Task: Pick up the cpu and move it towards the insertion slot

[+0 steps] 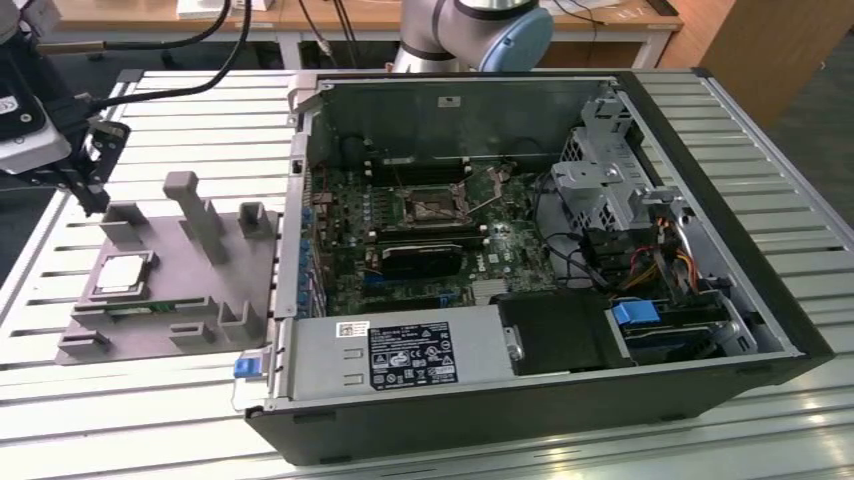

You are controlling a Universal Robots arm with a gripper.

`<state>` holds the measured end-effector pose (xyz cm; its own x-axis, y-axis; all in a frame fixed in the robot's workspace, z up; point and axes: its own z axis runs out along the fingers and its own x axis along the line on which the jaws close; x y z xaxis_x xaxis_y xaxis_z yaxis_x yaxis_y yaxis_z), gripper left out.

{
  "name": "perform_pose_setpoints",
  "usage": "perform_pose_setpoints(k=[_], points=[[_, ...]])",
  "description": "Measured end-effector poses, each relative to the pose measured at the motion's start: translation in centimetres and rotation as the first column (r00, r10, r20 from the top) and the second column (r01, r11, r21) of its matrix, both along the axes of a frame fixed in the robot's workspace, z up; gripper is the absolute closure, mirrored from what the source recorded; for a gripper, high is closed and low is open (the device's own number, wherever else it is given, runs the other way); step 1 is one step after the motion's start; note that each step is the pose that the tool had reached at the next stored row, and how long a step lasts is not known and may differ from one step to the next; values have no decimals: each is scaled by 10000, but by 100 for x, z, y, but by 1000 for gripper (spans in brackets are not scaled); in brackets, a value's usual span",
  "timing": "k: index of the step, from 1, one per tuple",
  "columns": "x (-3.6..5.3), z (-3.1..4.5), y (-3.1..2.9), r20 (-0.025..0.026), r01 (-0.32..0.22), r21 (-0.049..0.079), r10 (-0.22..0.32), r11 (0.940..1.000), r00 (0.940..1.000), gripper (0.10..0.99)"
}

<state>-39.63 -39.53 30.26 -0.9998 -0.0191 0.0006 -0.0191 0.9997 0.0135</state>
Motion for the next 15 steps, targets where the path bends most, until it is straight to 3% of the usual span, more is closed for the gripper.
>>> perform_pose_setpoints(k=[15], points=[[-98, -271, 0, -1, 0, -2, 0, 10000, 10000, 984]])
